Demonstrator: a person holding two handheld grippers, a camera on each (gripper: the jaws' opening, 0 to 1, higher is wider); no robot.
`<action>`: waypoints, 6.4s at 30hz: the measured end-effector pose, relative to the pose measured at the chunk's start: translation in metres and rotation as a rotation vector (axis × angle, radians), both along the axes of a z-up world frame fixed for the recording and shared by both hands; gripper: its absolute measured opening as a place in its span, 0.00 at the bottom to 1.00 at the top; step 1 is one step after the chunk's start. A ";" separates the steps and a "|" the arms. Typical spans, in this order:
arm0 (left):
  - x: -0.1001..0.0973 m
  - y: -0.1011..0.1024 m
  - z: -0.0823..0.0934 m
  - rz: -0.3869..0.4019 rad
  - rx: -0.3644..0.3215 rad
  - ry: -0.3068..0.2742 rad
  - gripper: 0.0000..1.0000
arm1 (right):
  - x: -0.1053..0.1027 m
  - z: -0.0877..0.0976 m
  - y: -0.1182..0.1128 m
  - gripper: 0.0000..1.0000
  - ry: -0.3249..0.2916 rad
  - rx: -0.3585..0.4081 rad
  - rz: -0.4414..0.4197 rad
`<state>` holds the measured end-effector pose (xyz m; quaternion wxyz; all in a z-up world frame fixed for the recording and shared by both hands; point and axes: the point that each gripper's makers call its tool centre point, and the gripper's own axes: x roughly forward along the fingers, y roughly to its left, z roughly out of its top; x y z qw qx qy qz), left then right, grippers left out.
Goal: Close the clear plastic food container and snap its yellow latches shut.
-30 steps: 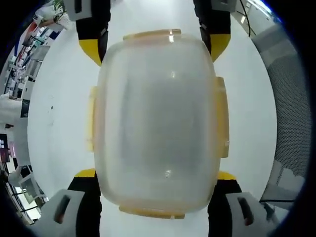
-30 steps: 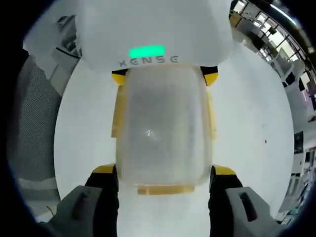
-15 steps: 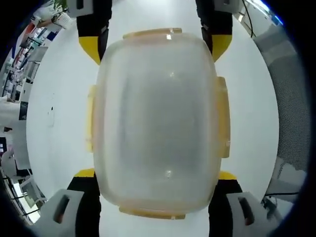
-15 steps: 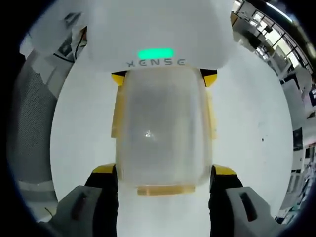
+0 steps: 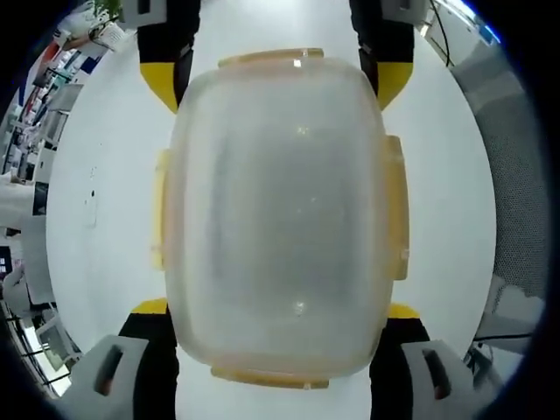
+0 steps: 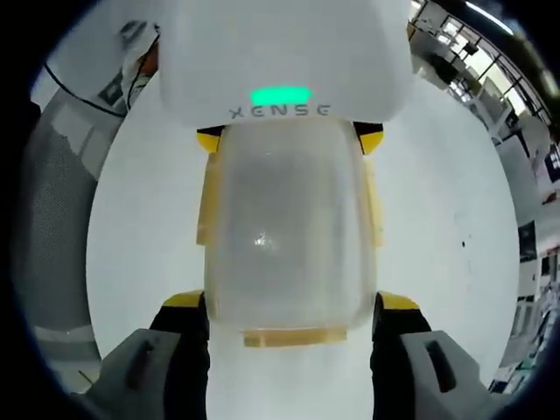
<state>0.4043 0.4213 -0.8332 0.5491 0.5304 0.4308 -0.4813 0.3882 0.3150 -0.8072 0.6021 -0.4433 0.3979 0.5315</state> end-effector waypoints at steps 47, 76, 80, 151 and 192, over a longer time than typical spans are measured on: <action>-0.031 0.014 0.016 0.486 -0.707 -0.215 0.92 | -0.002 0.018 0.020 1.00 -0.112 0.670 -0.469; -0.066 0.001 0.017 0.779 -1.064 -0.072 0.97 | -0.038 0.012 0.002 0.99 -0.118 0.825 -0.736; -0.068 0.008 0.024 0.811 -1.079 -0.085 0.93 | -0.037 0.016 -0.002 0.98 -0.124 0.836 -0.748; -0.170 0.084 0.064 1.083 -1.144 -0.070 0.83 | -0.160 0.078 -0.091 0.87 -0.077 1.006 -0.969; -0.203 0.071 0.055 1.046 -1.127 -0.092 0.74 | -0.199 0.053 -0.066 0.85 -0.032 0.915 -0.920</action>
